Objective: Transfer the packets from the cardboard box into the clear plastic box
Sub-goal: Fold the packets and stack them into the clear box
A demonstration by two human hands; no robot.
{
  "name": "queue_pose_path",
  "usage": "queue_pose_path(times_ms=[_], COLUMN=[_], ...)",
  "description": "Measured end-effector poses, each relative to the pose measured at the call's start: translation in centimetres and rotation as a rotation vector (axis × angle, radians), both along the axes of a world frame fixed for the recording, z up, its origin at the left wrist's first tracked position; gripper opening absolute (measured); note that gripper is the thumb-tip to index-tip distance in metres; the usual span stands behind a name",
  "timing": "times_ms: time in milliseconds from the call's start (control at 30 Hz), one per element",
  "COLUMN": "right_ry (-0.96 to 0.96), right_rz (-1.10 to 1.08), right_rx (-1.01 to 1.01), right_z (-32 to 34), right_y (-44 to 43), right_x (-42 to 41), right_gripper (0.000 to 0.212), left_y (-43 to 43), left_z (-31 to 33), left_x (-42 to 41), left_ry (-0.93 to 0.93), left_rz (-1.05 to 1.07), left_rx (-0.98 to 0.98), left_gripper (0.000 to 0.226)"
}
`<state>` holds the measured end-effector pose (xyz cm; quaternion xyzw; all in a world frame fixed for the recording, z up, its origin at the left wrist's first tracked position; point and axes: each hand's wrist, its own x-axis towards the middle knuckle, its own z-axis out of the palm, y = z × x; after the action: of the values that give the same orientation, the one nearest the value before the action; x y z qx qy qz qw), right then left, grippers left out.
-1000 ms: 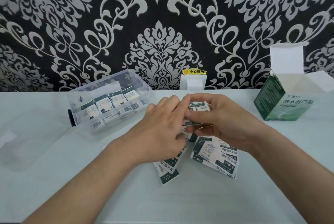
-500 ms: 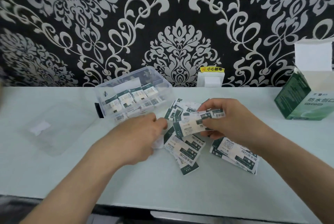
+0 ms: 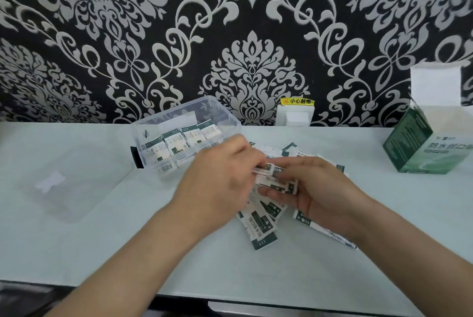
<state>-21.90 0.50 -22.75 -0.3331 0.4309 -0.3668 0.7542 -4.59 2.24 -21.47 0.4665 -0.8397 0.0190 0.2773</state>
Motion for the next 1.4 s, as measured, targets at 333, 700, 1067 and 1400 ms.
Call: queue_pose_path(times_ms=[333, 700, 1067, 1400], right_ry=[0.135, 0.321, 0.218, 0.146], right_rz=[-0.020, -0.053, 0.024, 0.161], right_rx=[-0.170, -0.278, -0.128, -0.280], right_z=[-0.7, -0.8, -0.2, 0.9], right_y=[-1.3, -1.4, -0.7, -0.1], right_x=[-1.8, -2.1, -1.2, -1.3], right_gripper=[0.022, 0.022, 0.027, 0.022], left_y=[-0.3, -1.6, -1.9, -1.7], left_z=[0.3, -1.7, -0.8, -1.1], left_x=[-0.2, 1.4, 1.2, -0.2], left_ry=[0.317, -0.264, 0.388, -0.059], left_rz=[-0.112, -0.105, 0.019, -0.048], left_rx=[0.536, 0.651, 0.407, 0.051], left_gripper=[0.040, 0.029, 0.013, 0.049])
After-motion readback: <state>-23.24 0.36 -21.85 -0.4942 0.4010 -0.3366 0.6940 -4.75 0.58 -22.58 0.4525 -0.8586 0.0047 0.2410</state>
